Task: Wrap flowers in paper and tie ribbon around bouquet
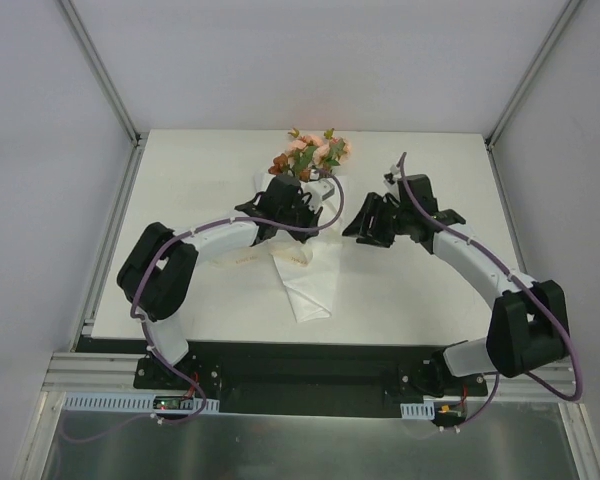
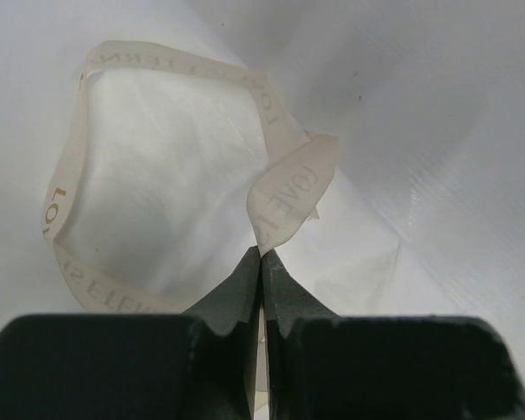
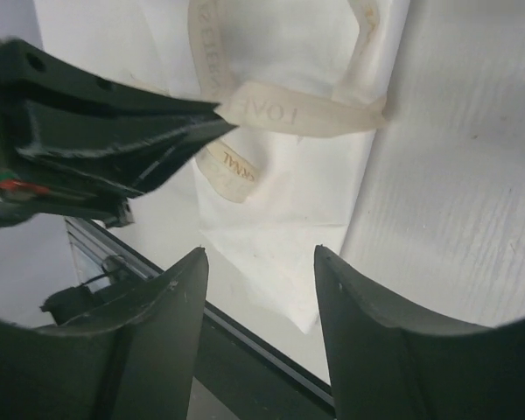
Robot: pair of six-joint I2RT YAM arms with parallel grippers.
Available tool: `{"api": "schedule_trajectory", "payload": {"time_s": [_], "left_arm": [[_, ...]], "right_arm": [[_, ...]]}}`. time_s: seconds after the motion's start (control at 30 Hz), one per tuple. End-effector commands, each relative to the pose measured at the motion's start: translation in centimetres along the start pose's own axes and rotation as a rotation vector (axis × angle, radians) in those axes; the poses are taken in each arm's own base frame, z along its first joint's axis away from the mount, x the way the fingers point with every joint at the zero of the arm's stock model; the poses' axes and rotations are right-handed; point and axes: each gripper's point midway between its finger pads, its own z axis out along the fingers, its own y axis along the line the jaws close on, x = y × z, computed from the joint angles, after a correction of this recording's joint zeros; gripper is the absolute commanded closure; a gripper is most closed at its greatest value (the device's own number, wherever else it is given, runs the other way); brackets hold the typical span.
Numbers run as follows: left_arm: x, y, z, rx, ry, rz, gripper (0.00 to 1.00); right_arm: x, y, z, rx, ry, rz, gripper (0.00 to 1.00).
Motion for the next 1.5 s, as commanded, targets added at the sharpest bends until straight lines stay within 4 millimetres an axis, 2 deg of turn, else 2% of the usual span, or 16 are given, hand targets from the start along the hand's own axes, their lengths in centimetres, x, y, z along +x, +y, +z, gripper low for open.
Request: {"api": "schedule_trajectory", "payload": {"time_s": [0.0, 0.13, 0.37, 0.4, 0.47, 0.53, 0.8, 0.9, 1.03, 1.17, 1.23, 1.27, 1.3, 1.37, 1.43, 1.47], "left_arm": [[-3.2, -0.9, 0.2, 0.067, -0.070, -0.030, 1.00], [-3.2, -0.5, 0.4, 0.074, -0.067, -0.045, 1.00], [-2.4, -0.4, 0.6, 0.085, -0.049, -0.072, 1.00], [-2.4, -0.3, 0.7, 0.085, -0.048, -0.072, 1.00], [-2.4, -0.3, 0.6, 0.090, -0.050, -0.074, 1.00], [-2.4, -0.2, 0.6, 0.089, -0.051, -0.075, 1.00], [-2.4, 0.0, 0.4, 0.091, -0.051, -0.084, 1.00], [-2.4, -0.1, 0.4, 0.096, -0.051, -0.089, 1.00], [-2.5, -0.1, 0.5, 0.099, -0.053, -0.088, 1.00], [-2.5, -0.2, 0.4, 0.102, -0.049, -0.125, 1.00], [-2.6, -0.3, 0.3, 0.108, -0.051, -0.149, 0.93], [-2.7, -0.4, 0.1, 0.120, -0.051, -0.163, 0.90], [-2.9, -0.3, -0.1, 0.123, -0.053, -0.198, 0.87], [-3.4, -0.1, -0.5, 0.125, -0.063, -0.243, 0.66], [-3.9, 0.1, -1.5, 0.147, -0.070, -0.344, 0.54], [-4.1, 0.0, -2.3, 0.155, -0.080, -0.377, 0.52]], "right_arm": [[1.3, -0.5, 2.4, 0.055, -0.005, -0.147, 0.46], [1.4, -0.4, 4.8, 0.064, 0.005, -0.121, 0.45], [0.3, -0.9, 7.2, 0.104, -0.030, -0.039, 0.45], [0.1, -0.5, 7.4, 0.091, -0.040, -0.027, 0.46], [0.1, -0.8, 8.1, 0.094, -0.035, -0.013, 0.58], [-0.1, -0.6, 8.7, 0.086, -0.033, 0.002, 0.62], [-0.3, -0.9, 11.0, 0.116, -0.013, 0.015, 0.59], [-1.0, -1.2, 11.4, 0.148, -0.019, -0.005, 0.70], [-0.6, -2.0, 11.7, 0.198, -0.001, -0.048, 0.99], [0.2, -1.8, 10.5, 0.206, 0.015, -0.122, 0.99], [2.4, -2.1, 9.1, 0.203, 0.087, -0.130, 0.99], [2.7, -1.1, 7.6, 0.177, 0.081, -0.140, 0.99], [4.9, -2.3, 6.6, 0.194, 0.138, -0.124, 0.99], [6.5, -2.3, 5.0, 0.181, 0.183, -0.116, 0.99], [8.7, -3.0, 2.6, 0.206, 0.243, -0.092, 0.99], [9.2, -3.0, 2.0, 0.207, 0.254, -0.091, 0.99]]}}
